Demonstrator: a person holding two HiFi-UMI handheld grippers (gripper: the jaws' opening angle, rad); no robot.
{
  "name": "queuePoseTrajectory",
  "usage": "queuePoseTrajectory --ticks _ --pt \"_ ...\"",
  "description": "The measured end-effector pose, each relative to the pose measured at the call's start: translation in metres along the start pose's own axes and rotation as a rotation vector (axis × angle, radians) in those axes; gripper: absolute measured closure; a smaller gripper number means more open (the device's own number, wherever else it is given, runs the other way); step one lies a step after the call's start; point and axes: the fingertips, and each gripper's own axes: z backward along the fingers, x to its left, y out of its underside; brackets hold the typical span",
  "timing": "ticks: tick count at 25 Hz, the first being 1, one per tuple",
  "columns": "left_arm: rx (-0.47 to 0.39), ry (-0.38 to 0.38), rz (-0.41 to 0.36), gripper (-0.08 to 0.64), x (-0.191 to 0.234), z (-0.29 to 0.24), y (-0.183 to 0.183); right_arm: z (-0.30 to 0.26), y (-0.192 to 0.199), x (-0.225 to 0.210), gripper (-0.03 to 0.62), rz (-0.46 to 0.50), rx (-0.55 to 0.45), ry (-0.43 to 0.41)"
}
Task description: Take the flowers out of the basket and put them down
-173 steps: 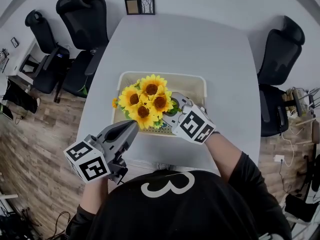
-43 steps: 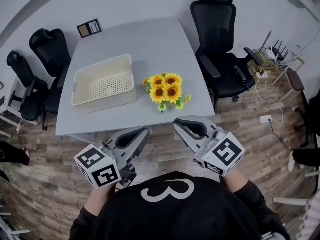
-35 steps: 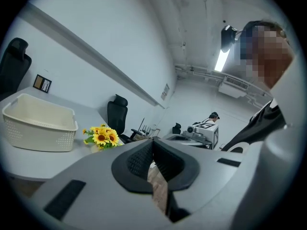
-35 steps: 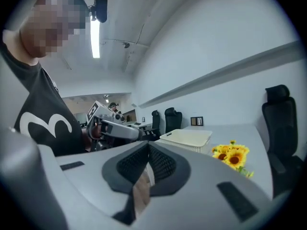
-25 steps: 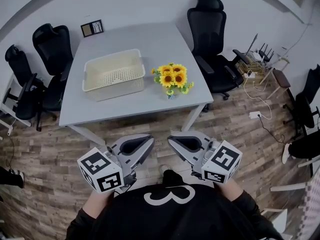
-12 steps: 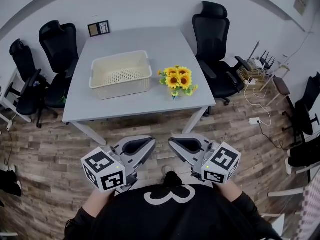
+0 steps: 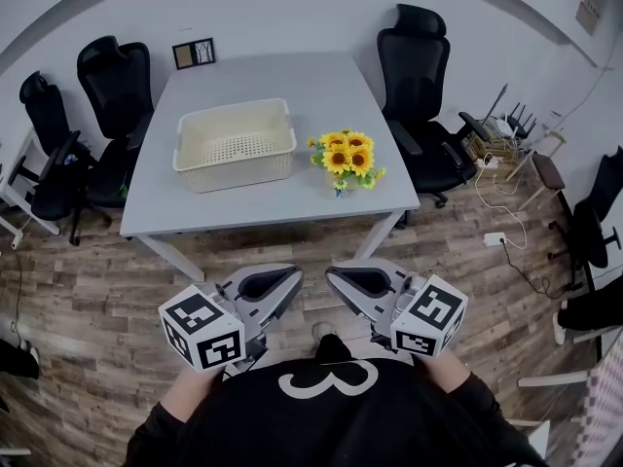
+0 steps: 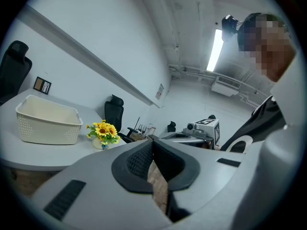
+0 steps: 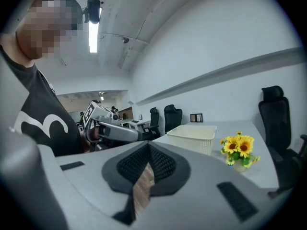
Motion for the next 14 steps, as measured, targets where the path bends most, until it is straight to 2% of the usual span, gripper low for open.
queuePoseTrajectory --ticks 14 --pt "0.004 -0.007 0.014 0.548 0.005 -0.014 -0.002 0.001 0.001 -0.012 0.583 -0.002 0.011 -0.011"
